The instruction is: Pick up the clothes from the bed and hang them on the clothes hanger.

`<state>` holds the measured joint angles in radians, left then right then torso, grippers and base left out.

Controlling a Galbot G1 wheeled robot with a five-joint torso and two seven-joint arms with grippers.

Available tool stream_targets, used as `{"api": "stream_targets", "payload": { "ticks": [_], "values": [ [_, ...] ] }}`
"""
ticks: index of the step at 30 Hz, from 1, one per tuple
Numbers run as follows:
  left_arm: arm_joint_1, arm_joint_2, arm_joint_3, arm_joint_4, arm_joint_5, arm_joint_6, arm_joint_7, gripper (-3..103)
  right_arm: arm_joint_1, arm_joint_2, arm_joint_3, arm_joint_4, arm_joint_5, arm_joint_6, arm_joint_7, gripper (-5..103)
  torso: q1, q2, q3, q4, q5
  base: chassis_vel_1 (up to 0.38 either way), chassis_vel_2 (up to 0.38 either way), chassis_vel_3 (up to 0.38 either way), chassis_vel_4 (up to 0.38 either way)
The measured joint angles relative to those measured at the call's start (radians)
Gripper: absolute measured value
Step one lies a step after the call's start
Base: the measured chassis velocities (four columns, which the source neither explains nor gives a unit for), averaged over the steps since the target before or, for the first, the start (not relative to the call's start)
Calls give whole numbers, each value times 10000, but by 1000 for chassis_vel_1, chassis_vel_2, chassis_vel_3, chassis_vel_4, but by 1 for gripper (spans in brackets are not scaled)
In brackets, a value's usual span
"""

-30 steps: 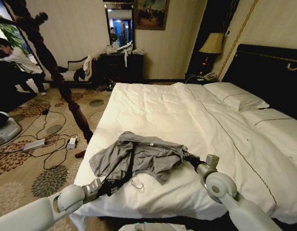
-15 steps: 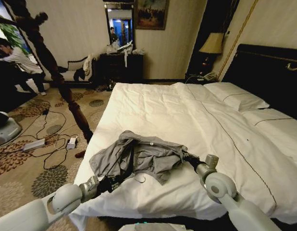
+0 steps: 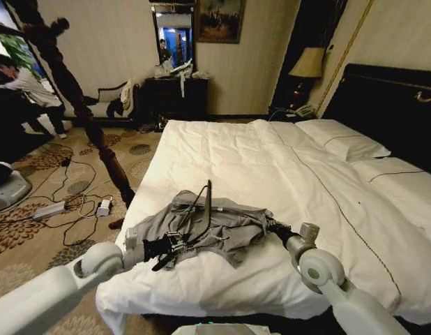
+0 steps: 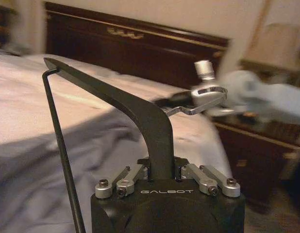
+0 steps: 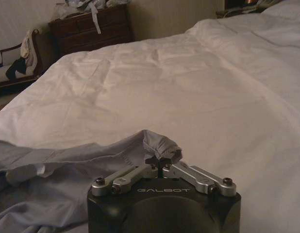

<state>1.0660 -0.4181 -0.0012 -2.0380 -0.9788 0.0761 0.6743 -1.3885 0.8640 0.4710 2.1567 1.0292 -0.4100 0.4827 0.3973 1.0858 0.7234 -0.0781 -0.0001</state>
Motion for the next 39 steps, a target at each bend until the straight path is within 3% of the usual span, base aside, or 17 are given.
{"api": "stream_targets", "payload": {
  "ticks": [2, 3, 9, 21, 26, 27, 33, 39],
  "values": [
    [19, 112, 61, 121, -192, -145, 793, 23, 51, -52, 19, -45, -39, 28, -24, 0, 0, -1, 1, 2, 0, 0, 0, 0, 0],
    [164, 318, 65, 168, -441, -229, 1557, 23, 155, -142, 24, -128, -97, 65, -86, 0, 0, -1, 0, 4, 1, 0, 0, 0, 0],
    [564, 713, 59, 156, -1133, -174, 2465, 23, 562, -411, -20, -319, -195, 201, -182, 0, 0, -1, 0, 5, 1, 0, 0, 0, 0],
    [586, 537, 419, 438, -1929, 202, 2644, 23, 666, -1193, -18, -35, -504, 519, -547, 0, 0, 0, 0, 4, 1, 0, 0, 0, 0],
    [-245, 275, 1442, 533, -2202, 396, 2466, 23, 600, -1528, -57, 241, -1137, 943, -1189, 0, 0, 0, 0, 0, 2, 0, 0, 0, 0],
    [-663, 172, 1995, 589, -2285, 450, 2406, 23, 609, -1625, -64, 384, -1188, 1077, -1371, 0, 0, -1, 0, 2, 2, 0, 0, 0, 0],
    [-2113, -103, 3511, 803, -2537, 528, 2264, 23, 677, -1947, -27, 803, -1171, 1340, -1820, 0, 0, 0, 0, 3, 2, 0, 0, 0, 0],
    [-3137, -430, 4364, 1120, -2678, 556, 2191, 23, 641, -2181, 77, 1127, -977, 1379, -1887, 0, 0, 0, 0, 2, 1, 0, 0, 0, 0]
  ]
}}
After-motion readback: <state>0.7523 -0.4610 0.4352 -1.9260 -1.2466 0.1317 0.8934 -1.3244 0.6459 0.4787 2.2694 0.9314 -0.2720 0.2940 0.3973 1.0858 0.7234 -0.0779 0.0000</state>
